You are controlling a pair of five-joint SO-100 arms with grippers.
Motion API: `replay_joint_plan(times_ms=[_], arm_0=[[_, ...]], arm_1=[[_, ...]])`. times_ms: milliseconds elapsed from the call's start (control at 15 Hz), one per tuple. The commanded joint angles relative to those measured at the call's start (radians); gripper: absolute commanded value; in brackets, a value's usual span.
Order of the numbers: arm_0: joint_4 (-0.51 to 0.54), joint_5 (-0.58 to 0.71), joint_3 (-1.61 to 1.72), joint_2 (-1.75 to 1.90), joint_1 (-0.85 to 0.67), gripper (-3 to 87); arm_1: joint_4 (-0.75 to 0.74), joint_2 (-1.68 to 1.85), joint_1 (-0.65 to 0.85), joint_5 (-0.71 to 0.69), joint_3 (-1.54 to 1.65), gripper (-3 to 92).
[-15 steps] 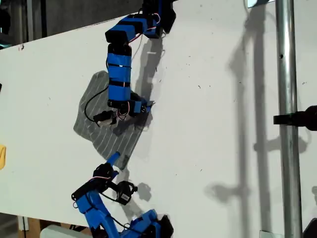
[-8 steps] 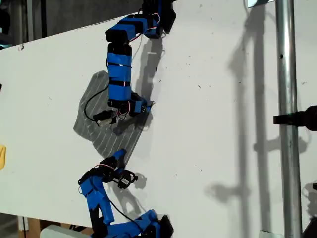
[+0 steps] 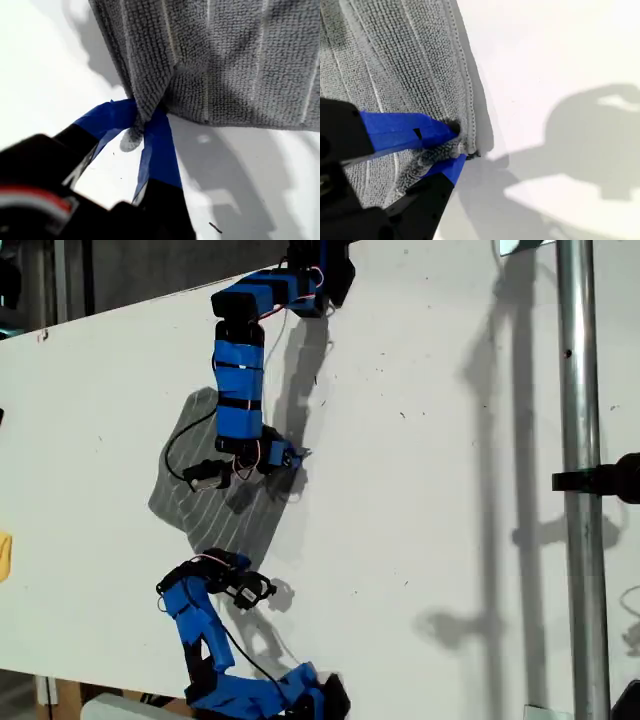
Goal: Grasp corners of a towel and fold twice.
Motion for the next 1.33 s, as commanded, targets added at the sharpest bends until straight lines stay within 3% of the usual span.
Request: replay_joint_plan(times_ms=[0, 333, 533, 733, 933, 1067, 1267], arm_0=[[0.040, -0.008, -0.028, 0.011, 0.043, -2.9], [0.109, -0.178, 0.118, 0.290, 0.299, -2.9], [0.115, -0.410, 0.293, 0.560, 0.597, -2.9], [0.118, -0.695, 0.331, 0.569, 0.885, -2.9], [0.092, -0.881, 0.321, 0.575, 1.046, -2.9], [0.089, -0.839, 0.339, 0.580, 1.011, -2.9], [0.069, -0.675, 0.350, 0.612, 0.870, -2.9]], arm_1=[[-0.006, 0.086, -0.023, 0.015, 0.008, -0.2], [-0.009, 0.175, -0.147, 0.109, 0.094, -0.2], [0.011, 0.325, -0.324, 0.296, 0.213, -0.2], [0.086, 0.374, -0.531, 0.492, 0.137, -0.2], [0.097, 0.357, -0.641, 0.617, 0.048, -0.2], [0.138, 0.379, -0.592, 0.606, 0.098, -0.2], [0.199, 0.488, -0.486, 0.571, 0.204, -0.2]])
